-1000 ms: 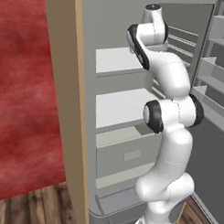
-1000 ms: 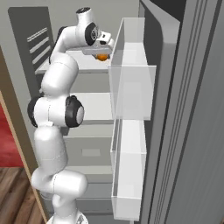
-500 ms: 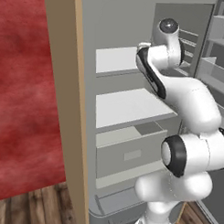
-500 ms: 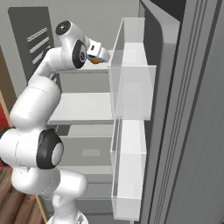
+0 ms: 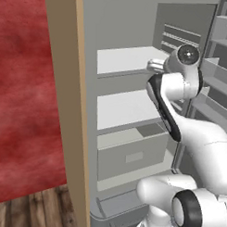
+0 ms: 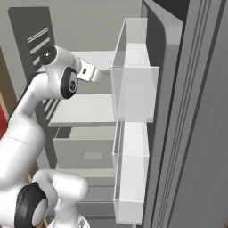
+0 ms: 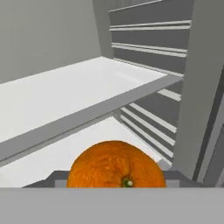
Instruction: Pick the tangerine and orange from the fridge and place them inside the tupperware on the counter.
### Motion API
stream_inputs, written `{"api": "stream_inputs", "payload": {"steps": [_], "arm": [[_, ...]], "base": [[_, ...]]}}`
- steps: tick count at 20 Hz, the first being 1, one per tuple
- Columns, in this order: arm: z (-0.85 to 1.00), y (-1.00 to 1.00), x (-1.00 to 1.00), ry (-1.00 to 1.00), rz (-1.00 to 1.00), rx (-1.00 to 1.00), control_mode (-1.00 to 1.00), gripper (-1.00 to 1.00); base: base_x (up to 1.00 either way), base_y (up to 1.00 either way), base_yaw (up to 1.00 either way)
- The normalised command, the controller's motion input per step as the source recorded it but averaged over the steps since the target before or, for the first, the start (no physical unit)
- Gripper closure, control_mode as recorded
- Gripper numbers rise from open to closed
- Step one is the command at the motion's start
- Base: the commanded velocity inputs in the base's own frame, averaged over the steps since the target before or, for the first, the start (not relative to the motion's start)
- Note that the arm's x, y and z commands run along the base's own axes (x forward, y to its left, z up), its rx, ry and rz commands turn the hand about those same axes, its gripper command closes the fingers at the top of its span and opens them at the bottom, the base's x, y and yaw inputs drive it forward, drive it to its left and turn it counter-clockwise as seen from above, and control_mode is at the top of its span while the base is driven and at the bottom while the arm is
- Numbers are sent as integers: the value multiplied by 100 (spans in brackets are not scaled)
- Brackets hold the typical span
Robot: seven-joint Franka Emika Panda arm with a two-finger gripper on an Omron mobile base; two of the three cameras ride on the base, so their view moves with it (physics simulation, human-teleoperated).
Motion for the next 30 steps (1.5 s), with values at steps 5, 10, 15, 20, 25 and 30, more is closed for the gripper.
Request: {"api": "stream_inputs", "payload": {"steps": [5, 10, 15, 20, 25, 30], "arm": [[59, 3, -90, 23, 0, 0, -100, 100], [21, 14, -76, 11, 0, 0, -100, 100], [-9, 22, -62, 0, 0, 0, -100, 100], [0, 26, -23, 4, 0, -4, -100, 100], [-10, 20, -57, 0, 0, 0, -100, 100], [0, 0, 0, 0, 0, 0, 100, 100]], "base": [[0, 0, 0], [0, 0, 0], [0, 0, 0], [0, 0, 0], [0, 0, 0], [-81, 31, -9]]}}
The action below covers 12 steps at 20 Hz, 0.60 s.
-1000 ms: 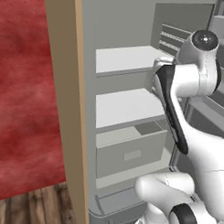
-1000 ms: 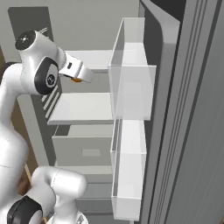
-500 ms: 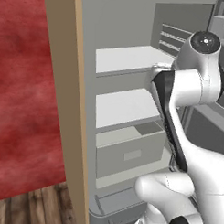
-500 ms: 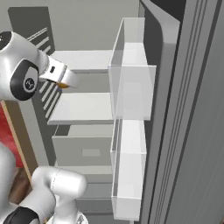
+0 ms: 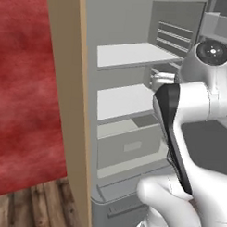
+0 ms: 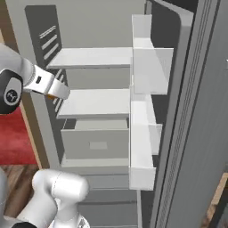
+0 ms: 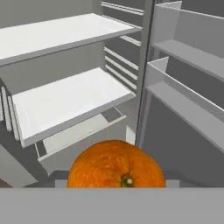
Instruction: Pick the tangerine and orange from the fridge and place them inside the tupperware on the counter.
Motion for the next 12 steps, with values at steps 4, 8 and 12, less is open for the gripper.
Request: {"api": "stream_inputs", "payload": {"steps": [4, 8, 12], "arm": [[0, 0, 0, 0, 0, 0, 100, 100], [0, 0, 0, 0, 0, 0, 100, 100], [0, 0, 0, 0, 0, 0, 100, 100]], "base": [[-74, 39, -34], [-79, 26, -70], [-75, 1, -100]]}}
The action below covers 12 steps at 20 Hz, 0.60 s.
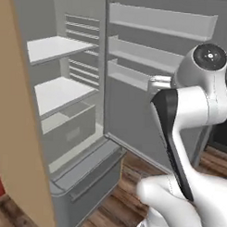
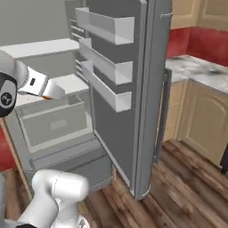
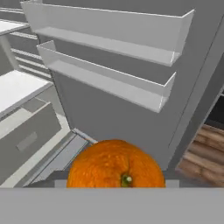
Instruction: Pick the tangerine and orange from the fridge and place them inside the tupperware on the counter.
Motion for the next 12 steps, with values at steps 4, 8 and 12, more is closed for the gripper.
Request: {"api": "stream_inputs", "payload": {"steps": [4, 8, 12], "arm": [[0, 0, 0, 0, 0, 0, 100, 100], [0, 0, 0, 0, 0, 0, 100, 100], [0, 0, 0, 0, 0, 0, 100, 100]], "base": [[-48, -6, -100], [-24, -25, -100], [-4, -46, -100]]}}
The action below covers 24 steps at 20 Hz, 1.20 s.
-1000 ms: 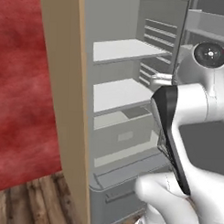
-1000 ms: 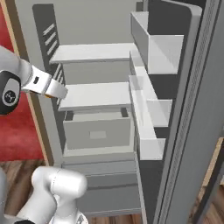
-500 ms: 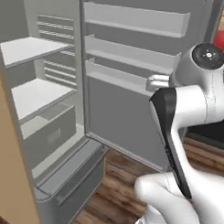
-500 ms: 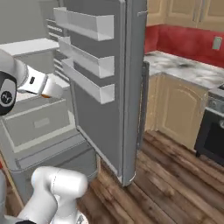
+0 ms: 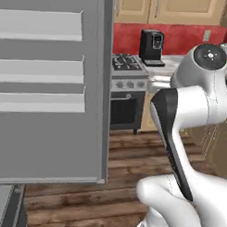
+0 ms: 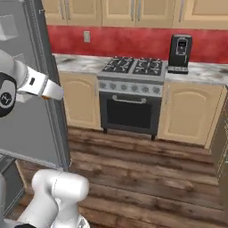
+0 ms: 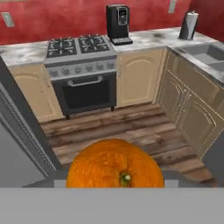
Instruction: Pick the tangerine and orange from the fridge and place them inside the tupperware on the counter.
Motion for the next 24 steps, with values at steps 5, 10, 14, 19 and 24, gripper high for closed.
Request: {"api": "stream_inputs", "payload": {"steps": [5, 10, 14, 19, 24], "arm": [[0, 0, 0, 0, 0, 0, 100, 100], [0, 0, 0, 0, 0, 0, 100, 100], [0, 0, 0, 0, 0, 0, 100, 100], [0, 0, 0, 0, 0, 0, 100, 100], [0, 0, 0, 0, 0, 0, 100, 100]], "base": [[14, -72, -97], [58, -72, -51], [96, -33, 8], [100, -4, 50], [100, 0, 71]]}}
